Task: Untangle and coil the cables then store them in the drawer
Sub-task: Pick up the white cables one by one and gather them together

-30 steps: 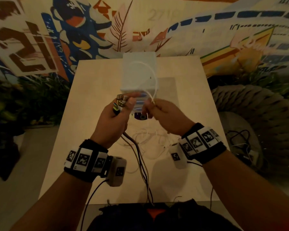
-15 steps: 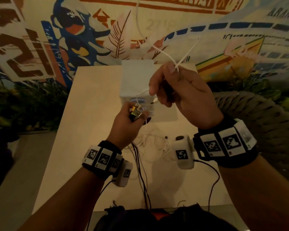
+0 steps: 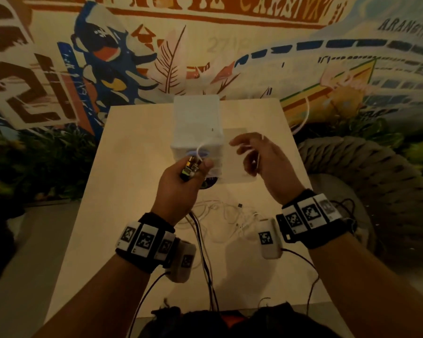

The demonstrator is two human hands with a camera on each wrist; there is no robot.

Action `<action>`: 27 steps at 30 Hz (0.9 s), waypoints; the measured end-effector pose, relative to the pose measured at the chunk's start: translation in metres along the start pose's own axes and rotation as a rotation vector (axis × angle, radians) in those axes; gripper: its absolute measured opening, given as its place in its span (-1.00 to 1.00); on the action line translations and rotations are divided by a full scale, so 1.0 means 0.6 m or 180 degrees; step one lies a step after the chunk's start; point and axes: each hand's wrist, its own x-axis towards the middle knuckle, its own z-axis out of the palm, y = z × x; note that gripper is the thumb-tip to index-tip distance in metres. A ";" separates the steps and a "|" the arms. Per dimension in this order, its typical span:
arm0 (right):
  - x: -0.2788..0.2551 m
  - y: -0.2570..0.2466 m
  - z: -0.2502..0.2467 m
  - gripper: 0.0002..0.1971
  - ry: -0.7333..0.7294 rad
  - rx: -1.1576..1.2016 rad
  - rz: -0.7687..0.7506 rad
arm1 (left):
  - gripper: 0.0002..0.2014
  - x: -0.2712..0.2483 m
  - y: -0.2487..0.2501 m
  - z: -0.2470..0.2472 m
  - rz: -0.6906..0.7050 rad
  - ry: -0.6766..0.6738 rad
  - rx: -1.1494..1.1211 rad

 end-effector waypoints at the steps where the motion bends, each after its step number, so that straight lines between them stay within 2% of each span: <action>1: 0.000 0.024 0.000 -0.61 0.0042 -0.0032 0.0195 | -0.75 -0.002 0.005 -0.003 -0.0014 0.0020 -0.0118; 6: -0.018 0.111 0.020 -0.59 -0.0398 -0.0532 0.0861 | -0.84 -0.011 0.025 0.000 0.0068 0.0040 -0.0283; 8: -0.024 0.124 0.038 -0.65 -0.0634 -0.0667 0.0972 | -0.84 -0.013 0.031 0.004 0.0113 0.0047 -0.0316; 11: -0.032 0.128 0.055 -0.64 -0.1032 -0.0476 0.0860 | -0.81 -0.016 0.036 0.004 0.0209 0.0075 -0.0289; 13: -0.028 0.116 0.052 -0.59 -0.0927 -0.0442 0.0817 | -0.79 -0.015 0.034 0.001 0.0214 0.0208 -0.0284; 15: -0.020 0.088 0.049 -0.65 -0.0749 -0.0219 0.0722 | -0.75 -0.016 0.028 -0.005 0.0135 0.0290 -0.0479; 18: -0.009 0.027 0.045 -0.69 -0.0706 0.0308 0.0514 | -0.69 -0.019 0.016 -0.011 0.0138 0.0177 -0.0514; 21: -0.003 -0.027 0.040 -0.66 -0.0629 0.0586 0.0169 | -0.71 -0.019 0.010 -0.008 0.0127 -0.0054 -0.0227; 24: 0.001 -0.059 0.038 -0.67 -0.0604 0.0735 -0.0192 | -0.72 -0.017 -0.010 -0.005 0.0191 -0.0406 0.0453; 27: -0.001 -0.070 0.035 -0.71 -0.0720 0.1014 -0.0317 | -0.81 -0.023 -0.021 0.002 0.0156 -0.0537 0.0899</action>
